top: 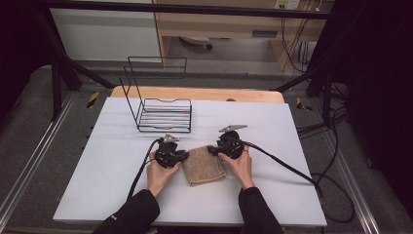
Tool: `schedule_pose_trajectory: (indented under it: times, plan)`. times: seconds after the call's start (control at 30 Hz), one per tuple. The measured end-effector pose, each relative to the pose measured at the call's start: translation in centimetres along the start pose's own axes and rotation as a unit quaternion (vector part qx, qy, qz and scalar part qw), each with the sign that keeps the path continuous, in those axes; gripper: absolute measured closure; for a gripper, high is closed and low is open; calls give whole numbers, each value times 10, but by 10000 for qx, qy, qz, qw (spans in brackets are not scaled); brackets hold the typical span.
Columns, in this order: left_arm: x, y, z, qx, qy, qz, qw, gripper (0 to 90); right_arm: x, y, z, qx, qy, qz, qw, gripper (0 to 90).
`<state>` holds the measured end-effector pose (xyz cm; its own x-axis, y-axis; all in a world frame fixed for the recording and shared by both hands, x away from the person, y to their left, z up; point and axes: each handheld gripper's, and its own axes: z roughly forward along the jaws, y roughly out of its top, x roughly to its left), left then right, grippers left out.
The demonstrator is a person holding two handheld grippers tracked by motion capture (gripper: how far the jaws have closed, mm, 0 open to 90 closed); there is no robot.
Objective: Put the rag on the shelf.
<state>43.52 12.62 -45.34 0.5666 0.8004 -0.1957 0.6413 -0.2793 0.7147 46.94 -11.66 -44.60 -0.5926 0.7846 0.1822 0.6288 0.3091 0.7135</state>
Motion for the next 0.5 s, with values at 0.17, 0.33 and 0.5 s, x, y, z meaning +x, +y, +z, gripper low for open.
schedule_pose_trajectory:
  times: [0.17, 0.33, 0.5]
  plan:
    - [0, 0, 0, 9, -17, 46, 10000, 770, 0, 0, 1, 109, 75, 77, 9999, 573]
    - [0, 0, 0, 4, -20, 104, 9999, 770, 2, -3, 2, 153, 82, 64, 9998, 632]
    - [1, 1, 0, 38, -68, 56, 10000, 772, 1, -2, 2, 274, 212, 220, 9992, 712]
